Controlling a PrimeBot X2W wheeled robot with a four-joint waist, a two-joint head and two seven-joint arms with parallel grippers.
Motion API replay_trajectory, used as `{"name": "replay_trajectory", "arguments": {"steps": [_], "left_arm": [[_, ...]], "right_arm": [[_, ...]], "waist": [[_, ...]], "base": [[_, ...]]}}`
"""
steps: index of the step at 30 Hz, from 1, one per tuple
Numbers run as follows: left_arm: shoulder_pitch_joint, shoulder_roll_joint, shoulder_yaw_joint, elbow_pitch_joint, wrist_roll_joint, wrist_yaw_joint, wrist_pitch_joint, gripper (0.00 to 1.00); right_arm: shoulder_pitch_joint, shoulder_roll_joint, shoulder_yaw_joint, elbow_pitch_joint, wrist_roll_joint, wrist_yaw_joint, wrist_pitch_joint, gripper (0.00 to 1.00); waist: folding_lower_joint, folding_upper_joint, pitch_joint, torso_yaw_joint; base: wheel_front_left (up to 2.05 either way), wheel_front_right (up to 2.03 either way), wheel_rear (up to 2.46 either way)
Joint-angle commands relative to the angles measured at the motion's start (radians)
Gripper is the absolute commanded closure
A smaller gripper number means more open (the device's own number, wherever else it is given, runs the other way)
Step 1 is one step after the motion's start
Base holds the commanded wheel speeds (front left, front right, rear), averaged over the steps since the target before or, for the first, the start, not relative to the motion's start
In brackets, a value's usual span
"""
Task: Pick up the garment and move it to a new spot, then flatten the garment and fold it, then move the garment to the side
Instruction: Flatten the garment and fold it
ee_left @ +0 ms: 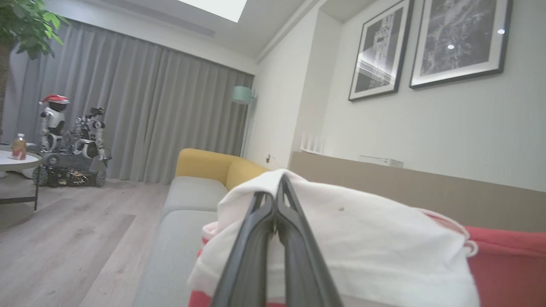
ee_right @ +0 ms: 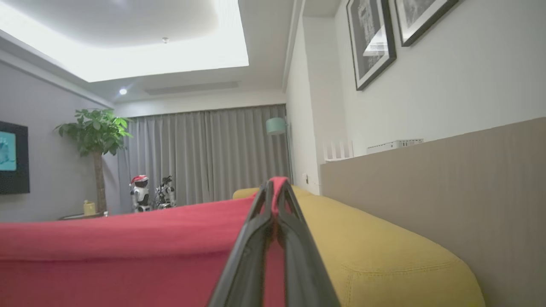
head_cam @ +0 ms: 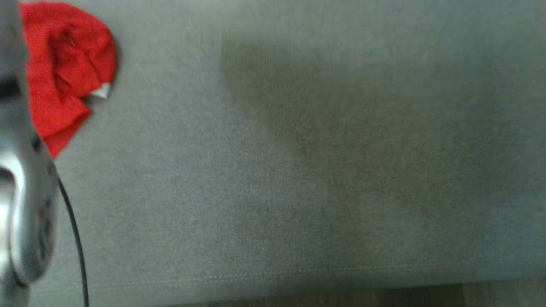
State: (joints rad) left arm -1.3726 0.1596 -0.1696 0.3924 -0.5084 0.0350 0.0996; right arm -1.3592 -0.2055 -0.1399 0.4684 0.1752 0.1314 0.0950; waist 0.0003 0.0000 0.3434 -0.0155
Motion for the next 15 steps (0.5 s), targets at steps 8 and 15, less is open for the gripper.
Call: {"name": "replay_trajectory", "arguments": {"steps": [8, 15], "left_arm": [[-0.211, 0.000, 0.007, 0.233, 0.035, -0.051, -0.188, 1.00], [-0.080, -0.020, -0.059, 0.368, 0.043, -0.114, -0.225, 1.00]], "right_arm": [[-0.186, 0.005, -0.034, 0.301, 0.000, -0.001, -0.246, 1.00], [-0.064, -0.001, -0.001, 0.506, 0.072, -0.001, -0.301, 1.00]], "waist": [[-0.0003, 0.0000, 0.138, 0.036], [-0.0003, 0.0000, 0.132, 0.051]], "base": [[0.00, 0.00, 0.00], [0.00, 0.00, 0.00]]}}
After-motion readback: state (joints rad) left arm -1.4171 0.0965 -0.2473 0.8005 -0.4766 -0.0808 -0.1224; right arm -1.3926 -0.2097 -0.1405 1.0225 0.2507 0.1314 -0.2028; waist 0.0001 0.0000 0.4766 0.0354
